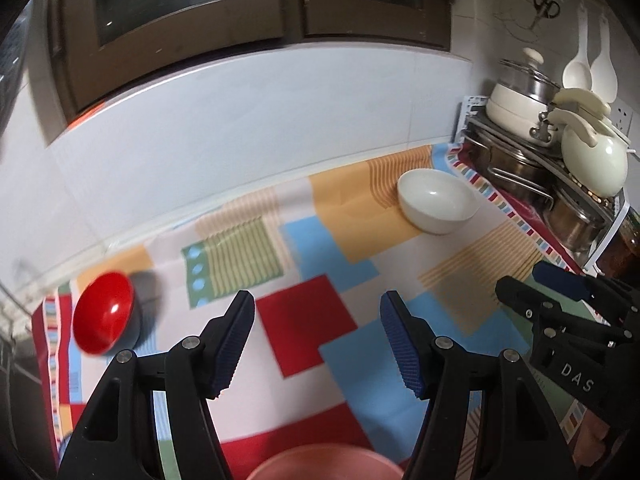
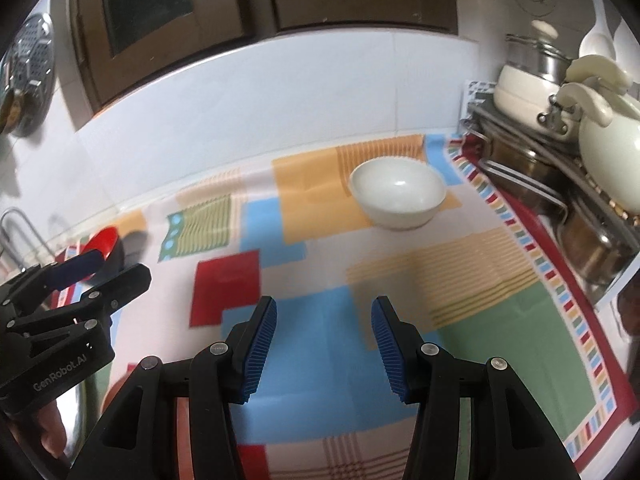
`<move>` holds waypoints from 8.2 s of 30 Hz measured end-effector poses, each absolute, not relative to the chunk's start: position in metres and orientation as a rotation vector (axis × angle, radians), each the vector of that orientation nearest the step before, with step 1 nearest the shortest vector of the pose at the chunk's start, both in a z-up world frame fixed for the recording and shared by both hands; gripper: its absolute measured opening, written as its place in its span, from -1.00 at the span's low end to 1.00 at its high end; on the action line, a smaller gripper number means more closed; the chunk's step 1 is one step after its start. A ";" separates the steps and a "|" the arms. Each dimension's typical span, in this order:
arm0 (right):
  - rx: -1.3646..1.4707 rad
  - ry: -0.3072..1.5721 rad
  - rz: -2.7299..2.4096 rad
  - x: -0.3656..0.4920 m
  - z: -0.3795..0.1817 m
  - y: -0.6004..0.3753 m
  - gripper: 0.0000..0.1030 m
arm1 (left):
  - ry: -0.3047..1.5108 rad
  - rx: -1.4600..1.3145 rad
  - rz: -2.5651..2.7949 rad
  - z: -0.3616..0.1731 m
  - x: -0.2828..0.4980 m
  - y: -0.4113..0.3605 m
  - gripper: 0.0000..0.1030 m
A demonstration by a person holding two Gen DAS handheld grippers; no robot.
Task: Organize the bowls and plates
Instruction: 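Move both grippers to the white bowl by the pot rack, then close both grippers on the white bowl rim, then carry the white bowl with both grippers over the pink bowl, then lower the white bowl into the pink bowl and open both grippers, then move both grippers to the red-and-black bowl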
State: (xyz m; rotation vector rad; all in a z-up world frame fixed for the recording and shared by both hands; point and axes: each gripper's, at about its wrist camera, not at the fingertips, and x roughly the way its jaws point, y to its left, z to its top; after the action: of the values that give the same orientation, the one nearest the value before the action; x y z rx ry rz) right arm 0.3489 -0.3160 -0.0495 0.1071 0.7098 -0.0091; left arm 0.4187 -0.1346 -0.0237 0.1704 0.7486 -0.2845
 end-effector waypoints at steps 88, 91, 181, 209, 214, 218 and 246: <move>0.274 0.789 -0.191 0.506 -0.093 -0.430 -0.67 | 0.952 0.306 -0.582 -0.078 0.593 -0.283 -0.74; 0.273 0.785 -0.187 0.498 -0.086 -0.425 -0.67 | 0.945 0.306 -0.577 -0.071 0.585 -0.276 -0.74; 0.043 0.973 0.300 0.290 -0.075 -0.224 -0.67 | 1.032 -0.125 -0.220 -0.061 0.299 -0.020 -0.70; 0.009 1.054 0.306 0.282 -0.103 -0.220 -0.65 | 1.109 -0.152 -0.218 -0.088 0.292 -0.018 -0.34; 0.012 1.054 0.312 0.282 -0.104 -0.222 -0.31 | 1.090 -0.131 -0.206 -0.085 0.291 -0.018 -0.16; -0.007 1.022 0.298 0.280 -0.099 -0.222 -0.25 | 1.056 -0.112 -0.183 -0.077 0.289 -0.015 -0.11; 0.048 0.819 0.316 0.298 -0.046 -0.136 0.05 | 0.844 -0.028 -0.129 -0.015 0.319 0.088 0.17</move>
State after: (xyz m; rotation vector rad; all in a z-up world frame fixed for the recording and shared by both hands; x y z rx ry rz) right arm 0.2980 -0.1364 -0.0463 0.0480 0.8186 0.3159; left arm 0.3194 0.0883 -0.0146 -0.0283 0.8435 -0.1287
